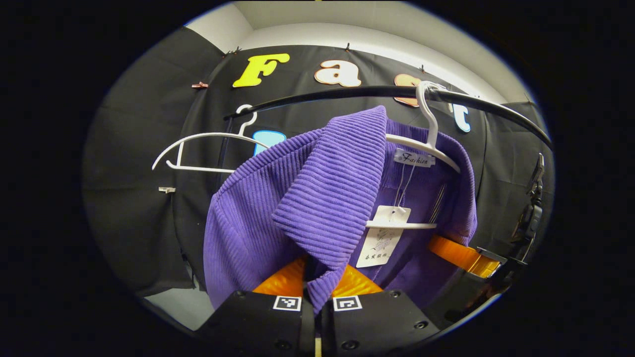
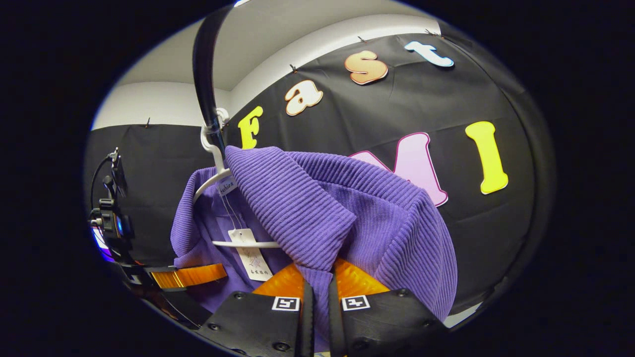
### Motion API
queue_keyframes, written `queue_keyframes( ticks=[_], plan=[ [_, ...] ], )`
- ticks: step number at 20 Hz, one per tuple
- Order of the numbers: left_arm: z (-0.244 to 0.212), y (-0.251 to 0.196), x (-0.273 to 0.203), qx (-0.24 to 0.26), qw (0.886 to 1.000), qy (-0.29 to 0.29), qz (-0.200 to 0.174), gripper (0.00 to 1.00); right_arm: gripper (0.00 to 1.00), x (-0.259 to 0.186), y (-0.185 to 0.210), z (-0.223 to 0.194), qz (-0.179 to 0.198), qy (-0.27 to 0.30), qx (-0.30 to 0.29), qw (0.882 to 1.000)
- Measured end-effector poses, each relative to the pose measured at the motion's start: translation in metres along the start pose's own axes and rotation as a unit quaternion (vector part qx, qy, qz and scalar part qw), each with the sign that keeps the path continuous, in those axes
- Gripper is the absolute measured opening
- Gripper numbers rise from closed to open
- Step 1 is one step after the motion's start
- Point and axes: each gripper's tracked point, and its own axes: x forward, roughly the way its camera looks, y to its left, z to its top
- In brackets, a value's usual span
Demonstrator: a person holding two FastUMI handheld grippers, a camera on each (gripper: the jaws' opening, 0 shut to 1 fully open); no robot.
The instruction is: Grasp the clothes on the hanger with both hands and then place them into the laundry hamper below.
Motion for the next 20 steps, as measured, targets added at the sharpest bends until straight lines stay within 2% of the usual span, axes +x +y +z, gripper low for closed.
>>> queue_keyframes(
  ticks=[2, 5, 9, 13, 16, 20],
  plan=[
    [0.008, -0.001, -0.007, -0.005, 1.000, 0.000, -0.019, 0.09, 0.16, -0.002, 0.006, 0.001, 0.029, 0.009, 0.017, 0.999],
    [0.017, -0.006, -0.015, -0.018, 0.998, 0.010, -0.059, 0.09, 0.16, -0.012, 0.024, 0.003, 0.097, 0.027, 0.069, 0.993],
    [0.048, -0.002, -0.033, -0.052, 0.996, -0.014, -0.077, 0.09, 0.16, -0.039, 0.042, 0.038, 0.167, -0.004, 0.166, 0.972],
    [0.089, 0.014, -0.045, -0.049, 0.995, -0.058, -0.066, 0.09, 0.16, -0.051, 0.045, 0.078, 0.189, -0.054, 0.218, 0.956],
    [0.122, 0.020, -0.055, -0.056, 0.990, -0.102, -0.073, 0.09, 0.16, -0.046, 0.042, 0.106, 0.196, -0.095, 0.245, 0.945],
    [0.158, 0.048, -0.056, -0.068, 0.985, -0.152, -0.053, 0.08, 0.16, -0.037, 0.038, 0.142, 0.200, -0.139, 0.288, 0.926]
  ],
)
